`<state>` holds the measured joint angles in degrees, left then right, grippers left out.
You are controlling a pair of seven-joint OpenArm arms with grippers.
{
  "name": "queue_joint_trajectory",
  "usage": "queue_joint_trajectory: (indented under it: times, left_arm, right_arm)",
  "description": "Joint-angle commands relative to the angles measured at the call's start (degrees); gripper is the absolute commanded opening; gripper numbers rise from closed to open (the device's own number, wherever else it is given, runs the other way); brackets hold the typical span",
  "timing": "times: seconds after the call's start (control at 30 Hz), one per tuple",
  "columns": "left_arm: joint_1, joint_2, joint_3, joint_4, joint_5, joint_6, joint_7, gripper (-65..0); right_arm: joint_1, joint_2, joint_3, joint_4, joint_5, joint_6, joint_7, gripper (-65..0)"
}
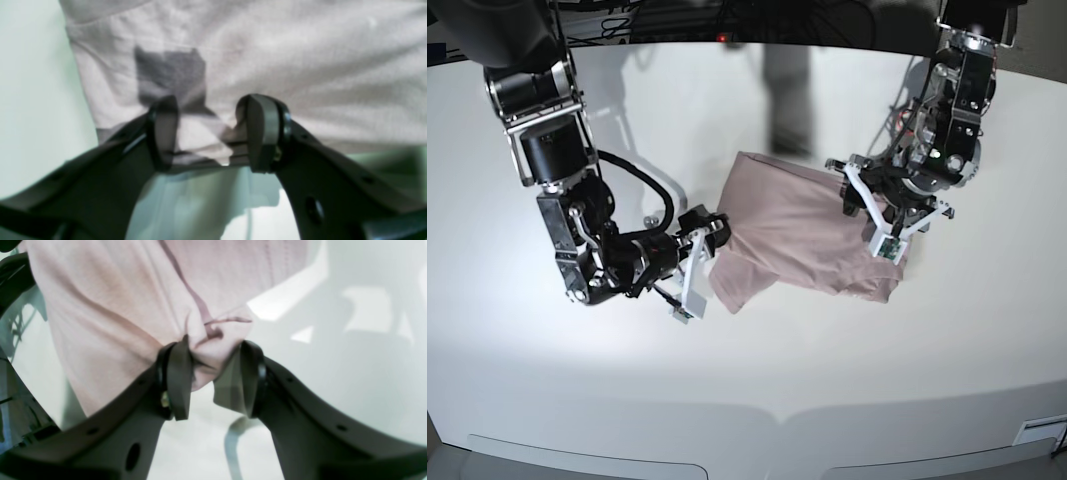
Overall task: Fold the T-shirt properly
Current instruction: 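Rotate and square the bundle with both grippers into a neat rectangle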
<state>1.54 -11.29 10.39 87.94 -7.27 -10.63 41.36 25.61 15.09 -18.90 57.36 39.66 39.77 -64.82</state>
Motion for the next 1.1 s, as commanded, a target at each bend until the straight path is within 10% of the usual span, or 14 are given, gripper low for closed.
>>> queue_joint_trajectory:
  times: [0.0, 0.8, 1.07]
  left_arm:
    - [-0.6, -0.3, -0.3, 0.5, 0.4, 0.5, -0.9, -32.4]
    - [-7.6, 0.0, -0.2, -13.7, 1.2, -1.0, -2.5, -32.4]
    - [-7.6, 0.0, -0.2, -13.7, 1.2, -1.4, -2.4, -32.4]
  right_arm:
    - [-0.3, 0.3, 0.0, 1.4, -0.2, 0.2, -1.9, -40.8]
    - [-21.7, 2.5, 0.0, 28.7, 9.4, 0.2, -7.2, -40.8]
    - [-18.6, 0.8, 0.2, 30.0, 9.1, 0.2, -0.2, -40.8]
